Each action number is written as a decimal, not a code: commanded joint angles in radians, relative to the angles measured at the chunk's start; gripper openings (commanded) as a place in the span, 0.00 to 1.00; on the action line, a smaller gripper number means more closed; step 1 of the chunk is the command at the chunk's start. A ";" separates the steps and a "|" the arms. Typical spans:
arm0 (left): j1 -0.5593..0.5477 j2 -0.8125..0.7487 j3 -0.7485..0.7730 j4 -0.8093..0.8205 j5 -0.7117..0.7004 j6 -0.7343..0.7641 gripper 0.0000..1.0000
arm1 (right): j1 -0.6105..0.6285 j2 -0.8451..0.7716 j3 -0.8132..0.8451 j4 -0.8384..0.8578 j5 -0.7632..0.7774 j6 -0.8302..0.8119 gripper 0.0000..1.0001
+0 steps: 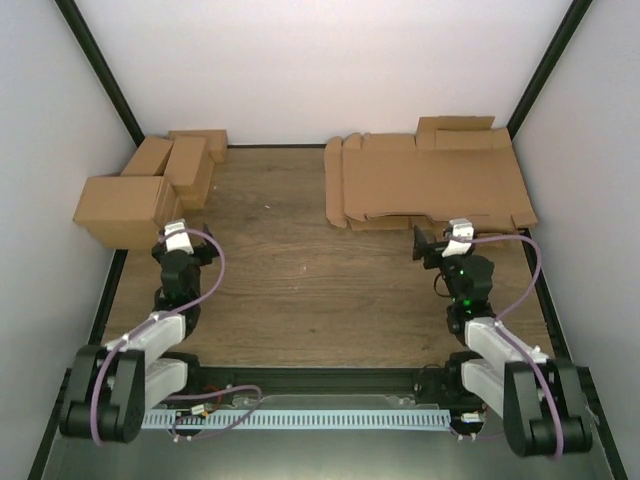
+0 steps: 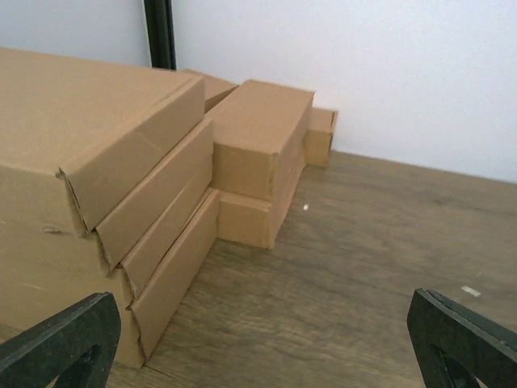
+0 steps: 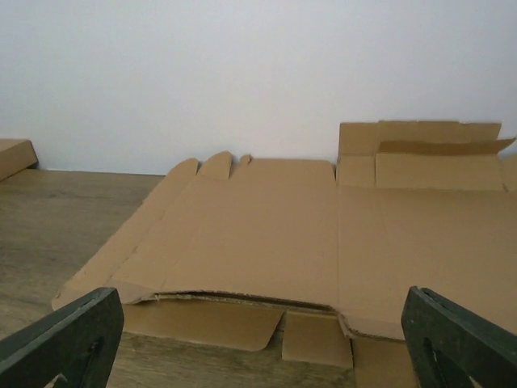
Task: Fold the paper box
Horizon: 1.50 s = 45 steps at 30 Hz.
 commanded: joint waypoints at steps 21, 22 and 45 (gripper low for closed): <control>0.118 0.517 0.096 0.444 0.268 0.160 1.00 | -0.090 0.579 0.090 0.448 -0.109 -0.032 1.00; 0.118 0.516 0.096 0.444 0.268 0.161 1.00 | -0.090 0.572 0.090 0.437 -0.108 -0.034 1.00; 0.117 0.513 0.093 0.445 0.268 0.160 1.00 | -0.083 0.575 0.093 0.436 -0.095 -0.036 1.00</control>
